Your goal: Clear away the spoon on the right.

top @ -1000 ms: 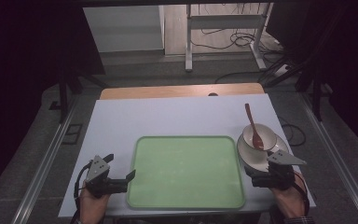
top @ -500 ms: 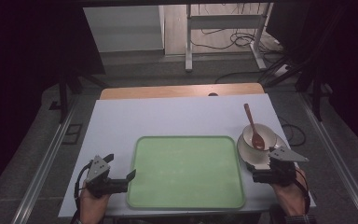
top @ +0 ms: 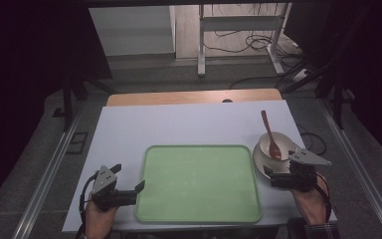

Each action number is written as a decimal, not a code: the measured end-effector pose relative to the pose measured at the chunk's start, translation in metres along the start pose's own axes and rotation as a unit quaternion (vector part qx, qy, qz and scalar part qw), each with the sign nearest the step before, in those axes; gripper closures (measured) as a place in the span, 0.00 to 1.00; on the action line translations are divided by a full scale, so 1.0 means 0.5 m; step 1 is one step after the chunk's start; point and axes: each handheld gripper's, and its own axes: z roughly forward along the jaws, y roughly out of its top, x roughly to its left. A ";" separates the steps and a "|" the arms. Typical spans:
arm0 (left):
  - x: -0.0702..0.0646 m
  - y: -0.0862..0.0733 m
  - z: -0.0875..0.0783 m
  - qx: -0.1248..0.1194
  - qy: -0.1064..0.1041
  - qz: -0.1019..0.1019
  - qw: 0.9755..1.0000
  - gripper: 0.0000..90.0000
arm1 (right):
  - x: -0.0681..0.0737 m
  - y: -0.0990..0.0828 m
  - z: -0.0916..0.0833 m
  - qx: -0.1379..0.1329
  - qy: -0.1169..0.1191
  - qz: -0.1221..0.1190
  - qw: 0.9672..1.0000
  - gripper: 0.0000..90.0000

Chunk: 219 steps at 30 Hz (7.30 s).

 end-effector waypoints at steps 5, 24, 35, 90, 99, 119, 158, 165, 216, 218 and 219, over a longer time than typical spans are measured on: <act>0.000 0.000 0.000 0.000 0.001 0.000 1.000 0.00 | -0.006 0.005 0.005 0.001 0.002 0.006 1.000 0.00; -0.002 -0.001 0.001 0.001 0.007 0.006 1.000 0.00 | -0.033 0.052 0.031 0.015 0.004 0.010 1.000 0.00; -0.001 -0.001 0.000 0.003 0.003 0.007 1.000 0.00 | -0.045 0.073 0.048 0.029 -0.004 0.012 1.000 0.01; 0.000 -0.001 -0.001 0.007 0.006 0.011 1.000 0.01 | -0.127 0.193 0.239 0.136 -0.032 0.043 0.989 0.66; 0.000 -0.001 -0.001 0.007 0.007 0.011 1.000 0.01 | -0.121 0.198 0.261 0.160 -0.045 0.038 0.985 0.80; 0.000 -0.001 -0.001 0.009 0.007 0.013 1.000 0.01 | -0.128 0.242 0.236 0.184 -0.015 0.053 0.981 0.86; -0.003 0.001 0.000 0.010 0.004 0.016 1.000 0.01 | -0.038 0.286 0.175 0.230 0.050 0.054 0.970 0.86; -0.004 0.002 -0.002 0.009 0.004 0.016 1.000 0.01 | -0.014 0.275 0.175 0.236 0.059 0.050 0.969 0.86; -0.002 0.002 -0.002 0.010 0.002 0.015 1.000 0.01 | 0.100 0.151 0.255 0.265 0.109 0.028 0.958 0.79; -0.002 0.002 -0.002 0.010 0.002 0.015 1.000 0.01 | 0.104 0.148 0.250 0.240 0.115 0.014 0.964 0.87; -0.003 0.002 -0.002 0.010 0.002 0.016 1.000 0.01 | 0.107 0.145 0.250 0.233 0.114 0.003 0.966 0.90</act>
